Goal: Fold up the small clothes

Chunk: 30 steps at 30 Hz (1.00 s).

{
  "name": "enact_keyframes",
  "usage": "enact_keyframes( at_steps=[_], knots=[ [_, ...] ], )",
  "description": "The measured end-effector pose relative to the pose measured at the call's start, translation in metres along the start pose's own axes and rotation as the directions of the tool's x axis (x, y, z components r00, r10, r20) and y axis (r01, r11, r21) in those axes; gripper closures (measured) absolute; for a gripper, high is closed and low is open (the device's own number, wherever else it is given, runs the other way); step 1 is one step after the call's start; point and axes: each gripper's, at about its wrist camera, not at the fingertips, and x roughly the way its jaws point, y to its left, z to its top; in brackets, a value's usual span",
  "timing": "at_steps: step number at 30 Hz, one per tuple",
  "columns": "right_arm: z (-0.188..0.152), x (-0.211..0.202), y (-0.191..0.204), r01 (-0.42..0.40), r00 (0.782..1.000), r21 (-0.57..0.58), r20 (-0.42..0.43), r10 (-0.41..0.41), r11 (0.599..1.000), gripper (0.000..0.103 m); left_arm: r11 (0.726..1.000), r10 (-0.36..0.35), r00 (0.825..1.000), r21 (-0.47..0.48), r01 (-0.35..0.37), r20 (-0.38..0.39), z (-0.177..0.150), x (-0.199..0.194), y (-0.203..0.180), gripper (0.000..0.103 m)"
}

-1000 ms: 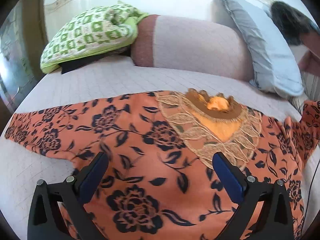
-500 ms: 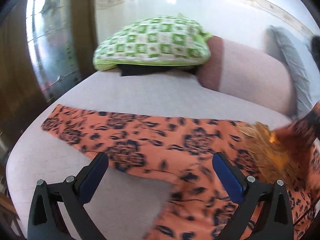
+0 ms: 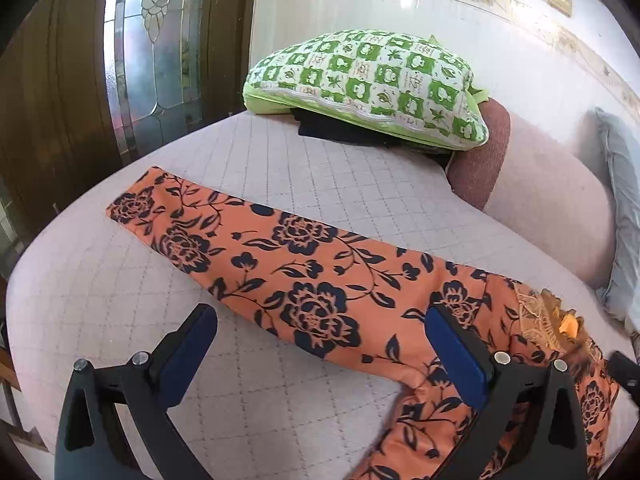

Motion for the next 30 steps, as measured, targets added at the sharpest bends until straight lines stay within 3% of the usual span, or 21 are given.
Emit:
enact_keyframes(
  at_steps=[4, 6, 9, 12, 17, 20, 22, 24, 27, 29, 30],
  knots=[
    [-0.011, -0.036, -0.046, 0.078, 0.996, 0.068, 0.040, -0.081, 0.995, 0.084, 0.998, -0.055, 0.998, 0.037, 0.055, 0.001, -0.007, 0.000, -0.027, 0.000],
    [-0.025, -0.045, -0.071, 0.080, 0.996, 0.106, 0.029, -0.084, 0.991, 0.084, 0.993, -0.089, 0.996, 0.079, 0.090, -0.006, -0.013, -0.001, -0.048, 0.000],
    [-0.041, -0.051, -0.098, 0.148, 0.989, 0.159, -0.019, -0.147, 0.976, 0.084, 0.972, -0.138, 0.990, 0.189, 0.140, -0.023, -0.024, -0.006, -0.084, 0.000],
    [-0.059, -0.048, -0.122, 0.160, 0.986, 0.192, -0.069, -0.150, 0.968, 0.084, 0.930, -0.188, 0.982, 0.322, 0.176, 0.007, -0.038, -0.020, -0.114, 0.000],
    [-0.086, -0.024, -0.173, 0.147, 0.985, 0.338, -0.137, -0.106, 0.929, 0.084, 0.806, -0.206, 0.976, 0.578, 0.128, 0.071, -0.075, -0.036, -0.161, 0.000],
    [-0.088, -0.016, -0.183, 0.080, 0.990, 0.395, -0.140, -0.026, 0.915, 0.083, 0.759, -0.225, 0.974, 0.629, 0.170, 0.008, -0.087, -0.027, -0.175, 0.000],
    [-0.088, -0.012, -0.181, 0.059, 0.990, 0.394, -0.144, -0.002, 0.917, 0.083, 0.747, -0.226, 0.973, 0.632, 0.206, -0.050, -0.090, -0.016, -0.179, 0.000],
    [-0.088, -0.006, -0.180, 0.059, 0.987, 0.402, -0.160, 0.007, 0.914, 0.083, 0.750, -0.181, 0.983, 0.643, 0.158, -0.030, -0.089, -0.004, -0.181, 0.000],
    [-0.086, -0.005, -0.184, 0.047, 0.988, 0.437, -0.154, 0.023, 0.898, 0.084, 0.748, -0.001, 0.999, 0.663, -0.023, 0.035, -0.083, 0.029, -0.186, 0.000],
    [-0.084, -0.006, -0.186, 0.054, 0.990, 0.448, -0.139, 0.010, 0.893, 0.083, 0.751, 0.159, 0.985, 0.638, -0.169, 0.074, -0.060, 0.057, -0.179, 0.000],
    [-0.083, -0.007, -0.186, 0.051, 0.992, 0.455, -0.126, 0.007, 0.889, 0.084, 0.768, 0.192, 0.979, 0.611, -0.193, 0.068, -0.050, 0.062, -0.172, 0.000]
  ],
)
